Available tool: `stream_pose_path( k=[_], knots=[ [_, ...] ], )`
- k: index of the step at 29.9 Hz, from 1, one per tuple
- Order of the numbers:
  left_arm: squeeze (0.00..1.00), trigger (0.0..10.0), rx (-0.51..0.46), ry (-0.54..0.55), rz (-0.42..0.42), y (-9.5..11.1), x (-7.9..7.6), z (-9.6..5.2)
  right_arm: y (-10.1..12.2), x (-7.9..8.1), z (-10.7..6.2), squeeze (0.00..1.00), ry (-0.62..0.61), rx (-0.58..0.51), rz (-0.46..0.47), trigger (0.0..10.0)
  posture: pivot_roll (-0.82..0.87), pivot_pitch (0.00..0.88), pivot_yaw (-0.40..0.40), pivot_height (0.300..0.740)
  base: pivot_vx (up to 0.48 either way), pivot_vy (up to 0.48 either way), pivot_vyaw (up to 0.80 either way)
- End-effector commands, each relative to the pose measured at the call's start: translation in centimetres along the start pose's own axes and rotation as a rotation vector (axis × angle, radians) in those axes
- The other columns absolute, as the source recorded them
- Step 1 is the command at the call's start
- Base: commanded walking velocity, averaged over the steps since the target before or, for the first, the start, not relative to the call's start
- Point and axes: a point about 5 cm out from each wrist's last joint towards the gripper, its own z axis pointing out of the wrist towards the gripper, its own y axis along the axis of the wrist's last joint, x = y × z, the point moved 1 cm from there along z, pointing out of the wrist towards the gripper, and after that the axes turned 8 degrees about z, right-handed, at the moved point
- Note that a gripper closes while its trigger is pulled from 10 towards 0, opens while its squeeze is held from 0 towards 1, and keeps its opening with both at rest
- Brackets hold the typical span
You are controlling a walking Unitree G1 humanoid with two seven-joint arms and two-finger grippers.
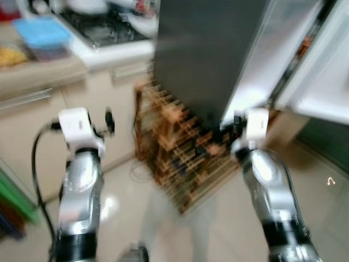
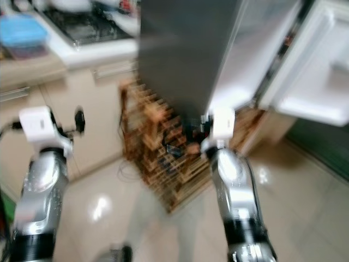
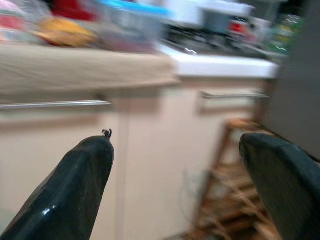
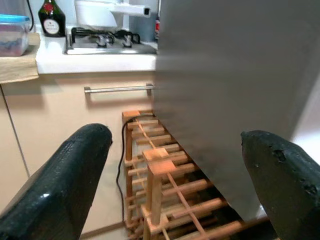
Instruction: Restocking fridge
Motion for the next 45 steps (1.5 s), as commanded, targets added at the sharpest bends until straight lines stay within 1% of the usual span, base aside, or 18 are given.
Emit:
stream_pose_path(
  k=[1,2,3,4,7,8,12,16,25,30,32,34,37,39,40,41,43,45],
  knots=[
    [0.0,10.0,-0.015,0.006,0.027,0.7,-0.5,0.3,-0.1,-0.3,0.2,0.0,-0.027,0.005,-0.019,10.0,-0.06,0.024,-0.053,0.74,0.345,-0.33,0.51],
    [0.0,10.0,-0.018,-0.002,0.039,0.9,-0.9,0.3,-0.2,-0.5,0.2,0.0,-0.035,0.013,-0.018,10.0,-0.06,0.033,-0.053,0.74,0.341,-0.334,0.5],
    [0.0,10.0,-0.031,-0.061,0.063,1.2,-2.3,0.2,-0.4,-0.7,0.2,0.0,-0.036,0.018,-0.01,10.0,-0.06,0.038,-0.05,0.74,0.315,-0.36,0.51],
    [0.0,10.0,-0.038,-0.092,0.078,1.3,-3.0,0.0,-0.4,-0.7,0.2,0.0,-0.033,0.017,-0.003,10.0,-0.06,0.039,-0.05,0.74,0.266,-0.379,0.51],
    [0.0,10.0,-0.049,-0.135,0.059,1.4,-3.8,-0.3,-0.4,-0.6,0.2,0.0,-0.028,0.01,0.016,10.0,-0.06,0.041,-0.049,0.74,0.089,-0.126,0.51],
    [0.0,10.0,-0.066,-0.173,0.077,1.4,-4.2,-0.6,-0.3,-0.6,0.2,0.0,-0.027,0.0,0.038,10.0,-0.05,0.038,-0.047,0.74,0.0,0.0,0.51],
    [0.0,10.0,-0.095,-0.2,0.119,1.4,-3.8,-0.7,-0.3,-0.6,-0.1,0.0,-0.027,-0.007,0.079,10.0,-0.05,0.033,-0.048,0.74,0.0,0.0,0.5],
    [0.0,10.0,-0.067,-0.151,0.045,0.8,-2.4,-0.7,-1.2,-0.6,-0.8,0.0,-0.011,0.017,0.108,10.0,-0.04,0.019,-0.05,0.74,0.0,0.0,0.5],
    [0.0,10.0,-0.053,-0.129,0.006,0.6,-2.8,0.2,-1.2,0.5,-0.8,0.0,0.061,0.007,0.12,10.0,-0.06,0.0,-0.047,0.74,0.0,0.0,0.49],
    [0.0,10.0,-0.082,-0.14,0.053,1.1,-3.3,0.3,-0.8,0.7,-0.7,0.0,0.085,0.002,0.102,10.0,-0.07,0.012,-0.043,0.74,0.0,0.0,0.46],
    [0.0,10.0,-0.082,-0.18,0.022,1.3,-4.1,0.3,-0.2,1.2,-0.1,0.0,0.113,-0.021,0.084,10.0,-0.08,0.027,-0.037,0.74,0.0,0.0,0.45],
    [0.0,10.0,-0.085,-0.187,0.012,1.5,-4.3,0.4,0.0,1.5,0.1,0.0,0.124,-0.028,0.074,10.0,-0.09,0.034,-0.035,0.74,0.0,0.0,0.45],
    [0.0,10.0,-0.107,-0.165,0.042,2.0,-4.0,0.7,1.0,1.9,1.0,0.01,0.135,-0.049,0.061,10.0,-0.08,0.038,-0.036,0.74,0.0,0.0,0.45],
    [0.0,10.0,-0.143,-0.159,0.092,2.3,-3.6,0.5,1.0,1.7,1.1,0.01,0.111,-0.042,0.069,10.0,-0.07,0.034,-0.039,0.74,0.0,0.0,0.44],
    [0.0,10.0,-0.143,-0.159,0.092,2.3,-3.6,0.5,1.0,1.7,1.1,0.01,0.111,-0.042,0.069,10.0,-0.07,0.034,-0.039,0.74,0.0,0.0,0.44],
    [0.0,10.0,-0.169,-0.141,0.147,2.5,-2.9,0.3,0.6,0.8,1.1,0.03,0.026,-0.005,0.054,10.0,-0.07,0.031,-0.042,0.74,0.0,0.0,0.45],
    [0.0,10.0,-0.146,-0.099,0.161,2.0,-1.8,0.3,0.2,-0.1,1.0,0.05,-0.056,0.024,0.016,10.0,-0.06,0.03,-0.043,0.74,0.0,0.0,0.45],
    [0.0,10.0,-0.085,-0.042,0.127,1.0,-0.8,0.4,-0.2,-1.1,0.9,0.06,-0.126,0.043,-0.11,10.0,-0.06,0.028,-0.046,0.74,0.0,0.0,0.45]
  ],
)
